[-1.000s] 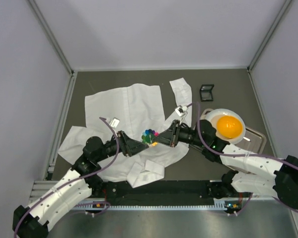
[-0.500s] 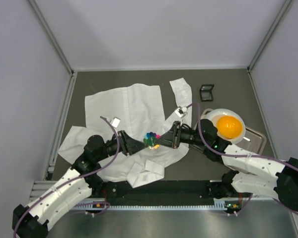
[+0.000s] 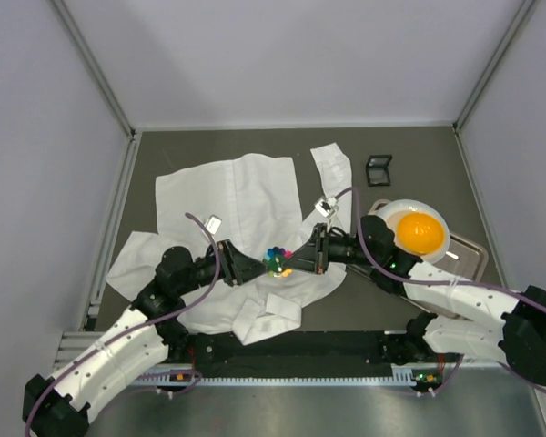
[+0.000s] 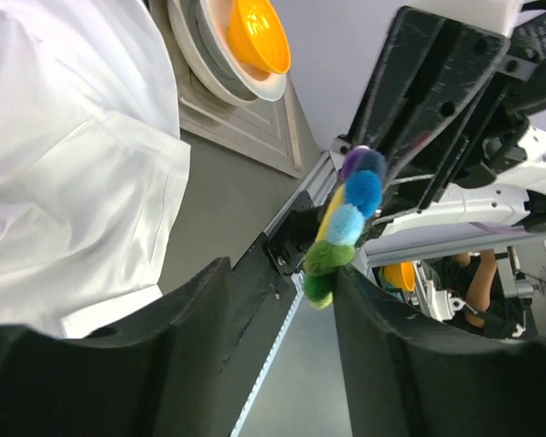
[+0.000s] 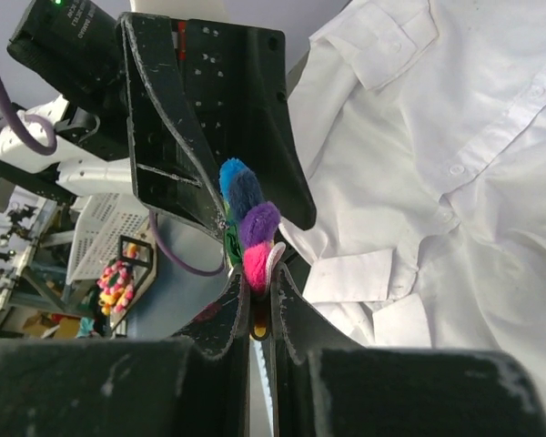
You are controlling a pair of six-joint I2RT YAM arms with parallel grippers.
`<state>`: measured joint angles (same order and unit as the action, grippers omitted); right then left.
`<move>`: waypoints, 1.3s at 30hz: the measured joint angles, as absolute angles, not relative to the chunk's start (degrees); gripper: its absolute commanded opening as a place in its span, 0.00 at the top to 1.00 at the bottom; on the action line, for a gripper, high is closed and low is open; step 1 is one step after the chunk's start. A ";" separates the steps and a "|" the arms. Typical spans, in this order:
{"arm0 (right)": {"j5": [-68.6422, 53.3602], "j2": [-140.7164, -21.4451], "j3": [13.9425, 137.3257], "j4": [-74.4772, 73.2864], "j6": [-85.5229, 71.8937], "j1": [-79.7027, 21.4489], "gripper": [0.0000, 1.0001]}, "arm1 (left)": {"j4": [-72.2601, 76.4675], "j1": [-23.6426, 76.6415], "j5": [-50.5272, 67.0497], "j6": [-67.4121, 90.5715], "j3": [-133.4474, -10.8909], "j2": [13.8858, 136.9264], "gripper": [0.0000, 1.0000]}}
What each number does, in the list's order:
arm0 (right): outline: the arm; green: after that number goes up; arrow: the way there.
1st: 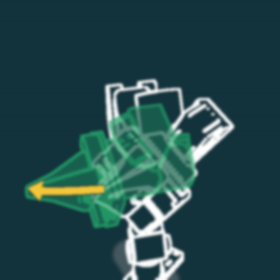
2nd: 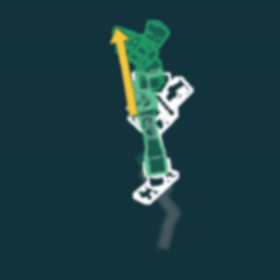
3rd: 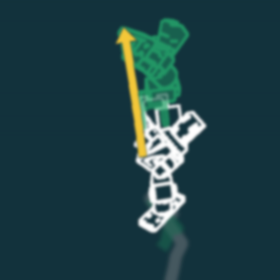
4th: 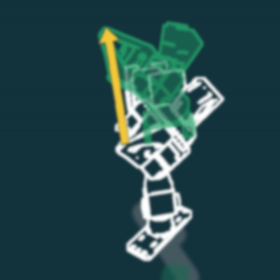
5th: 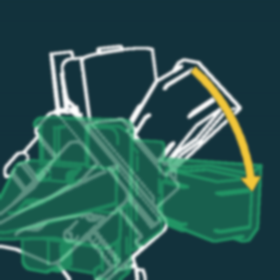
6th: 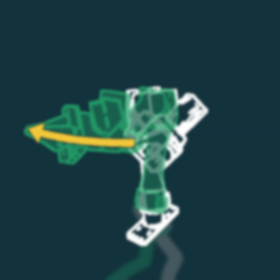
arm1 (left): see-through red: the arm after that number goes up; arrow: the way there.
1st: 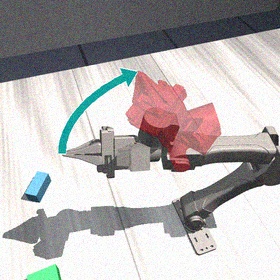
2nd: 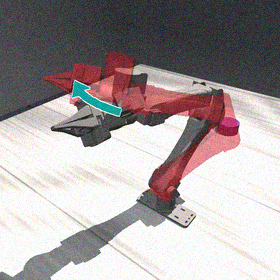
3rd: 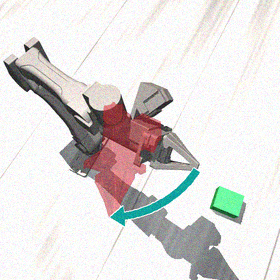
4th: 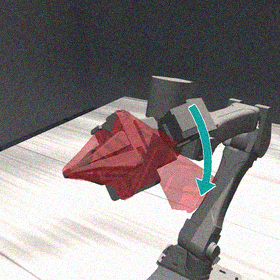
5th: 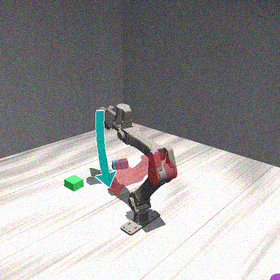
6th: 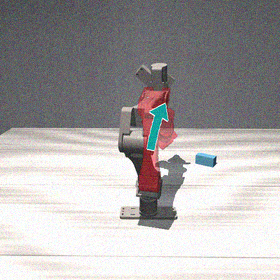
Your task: Remove the brooch from the garment
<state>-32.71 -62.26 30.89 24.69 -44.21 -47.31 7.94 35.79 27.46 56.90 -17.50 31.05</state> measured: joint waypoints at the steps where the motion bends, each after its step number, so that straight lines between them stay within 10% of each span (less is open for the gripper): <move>1: -32.69 -62.13 31.48 23.66 -43.22 -47.31 1.00 | 7.33 35.66 27.16 56.88 -17.50 31.16 0.39; 20: 5.13 -55.66 34.65 5.56 8.16 -64.82 1.00 | -14.57 35.31 14.55 78.56 -29.67 29.93 0.29; 39: 17.91 -62.46 35.86 9.34 30.61 -73.56 1.00 | -12.91 35.29 16.19 102.67 -26.98 35.29 0.48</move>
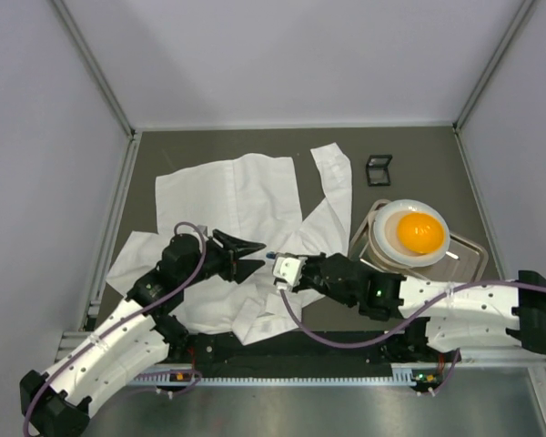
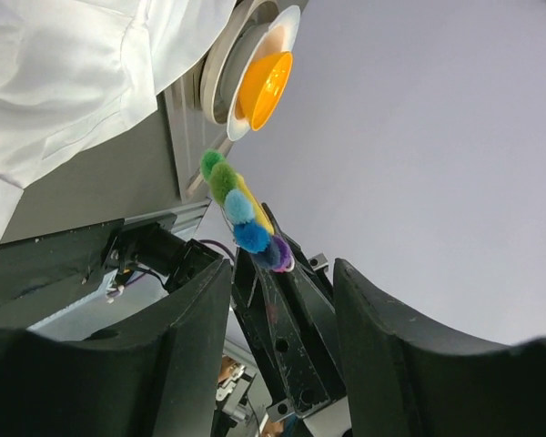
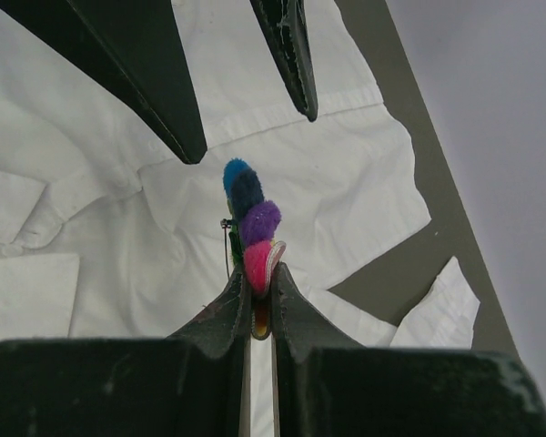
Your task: Remove the brooch from the garment
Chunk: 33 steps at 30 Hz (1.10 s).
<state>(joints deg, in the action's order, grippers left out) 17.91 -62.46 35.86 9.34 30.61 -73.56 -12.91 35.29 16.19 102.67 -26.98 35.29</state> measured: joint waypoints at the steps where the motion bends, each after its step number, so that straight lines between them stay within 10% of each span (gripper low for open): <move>1: 18.35 -62.85 36.14 9.50 31.33 -73.84 1.00 | -12.91 35.31 16.25 102.87 -26.98 35.53 0.49; 20: 22.96 -67.31 38.63 12.53 40.23 -77.34 0.93 | -9.93 35.29 16.91 103.53 -26.70 41.56 0.79; 21: 23.18 -67.42 38.79 12.71 40.58 -77.52 0.91 | -9.74 35.29 16.91 103.50 -26.68 41.85 0.98; 26: 25.74 -68.66 39.53 12.08 40.58 -77.95 0.51 | -6.96 35.14 16.10 101.21 -26.57 42.61 1.00; 33: 30.28 -69.12 42.13 0.73 23.18 -77.97 0.42 | -6.39 33.61 13.43 87.59 -27.09 42.63 1.00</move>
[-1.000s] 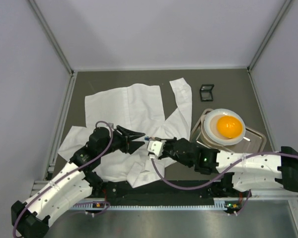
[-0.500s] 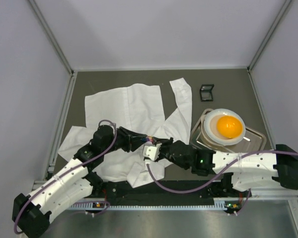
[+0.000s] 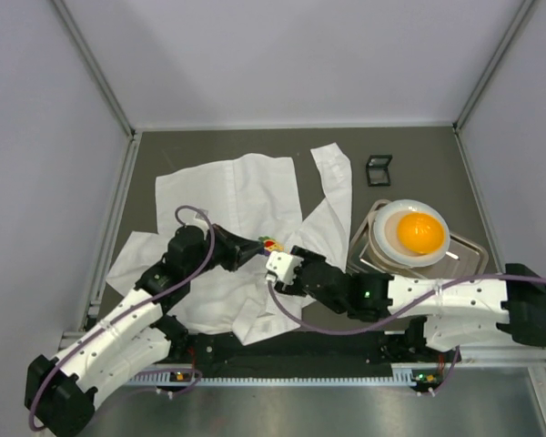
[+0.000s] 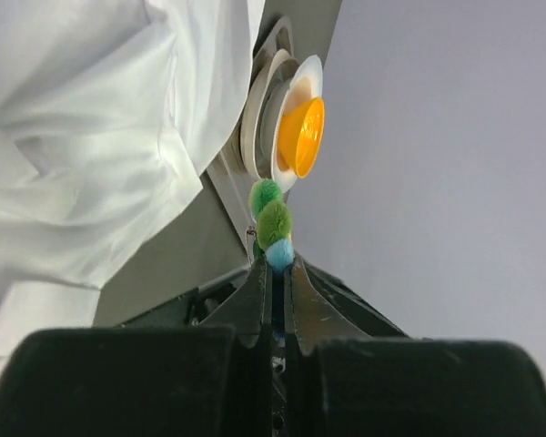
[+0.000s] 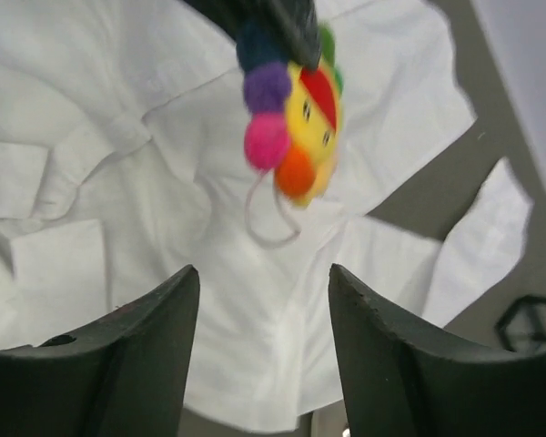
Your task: Remove the brooch from the garment
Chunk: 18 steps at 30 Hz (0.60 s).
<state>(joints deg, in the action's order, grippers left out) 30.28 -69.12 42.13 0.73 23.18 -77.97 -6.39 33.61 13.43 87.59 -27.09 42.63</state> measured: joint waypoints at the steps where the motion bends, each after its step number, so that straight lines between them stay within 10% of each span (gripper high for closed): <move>1: 29.89 -68.62 42.06 -1.43 19.20 -77.91 0.39 | -6.28 33.04 13.17 85.27 -27.38 42.63 1.00; 18: 4.62 -49.80 32.49 3.57 -61.36 -58.98 0.37 | 6.55 31.90 15.57 76.51 -22.44 34.72 1.00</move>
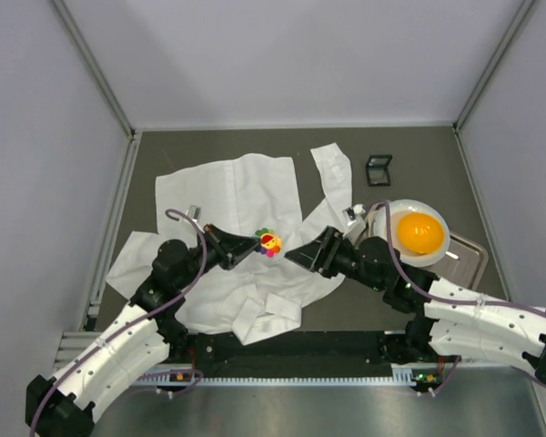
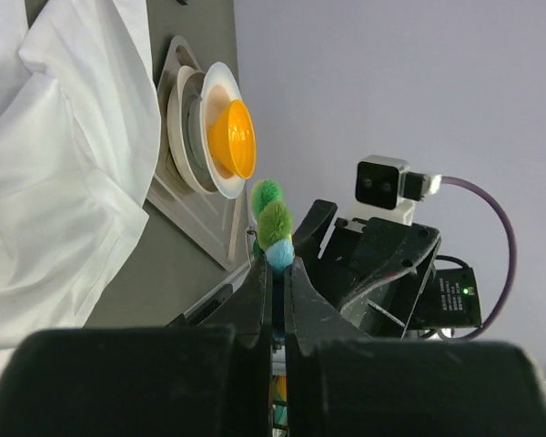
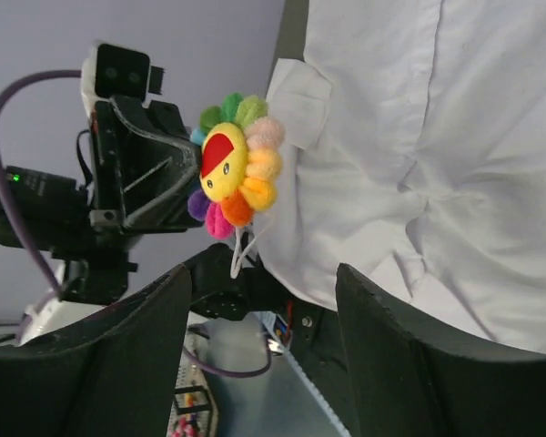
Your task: Remove the brooch from the garment
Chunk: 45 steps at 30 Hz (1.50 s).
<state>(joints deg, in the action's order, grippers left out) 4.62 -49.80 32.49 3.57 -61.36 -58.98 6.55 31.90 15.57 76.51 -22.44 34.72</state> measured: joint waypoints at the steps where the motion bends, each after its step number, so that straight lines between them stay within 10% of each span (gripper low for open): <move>1: 4.25 -50.02 30.92 7.09 -64.05 -58.76 0.37 | 8.16 31.90 15.59 77.76 -20.86 34.02 1.00; 30: 3.18 -62.00 23.59 37.76 -78.67 -58.59 0.66 | 32.12 31.90 18.44 92.05 -9.80 37.65 1.00; 38: 3.25 -63.35 23.59 38.76 -79.57 -58.59 1.00 | 34.50 31.90 18.83 92.88 -9.45 39.05 1.00; 45: 2.66 -63.24 23.27 38.39 -80.36 -56.29 1.00 | 31.03 31.75 19.09 90.17 -9.45 38.24 0.41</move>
<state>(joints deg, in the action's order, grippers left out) 2.66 -63.24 23.27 38.39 -80.36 -56.29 31.03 31.75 19.09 90.17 -9.45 38.24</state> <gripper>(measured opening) 0.013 0.431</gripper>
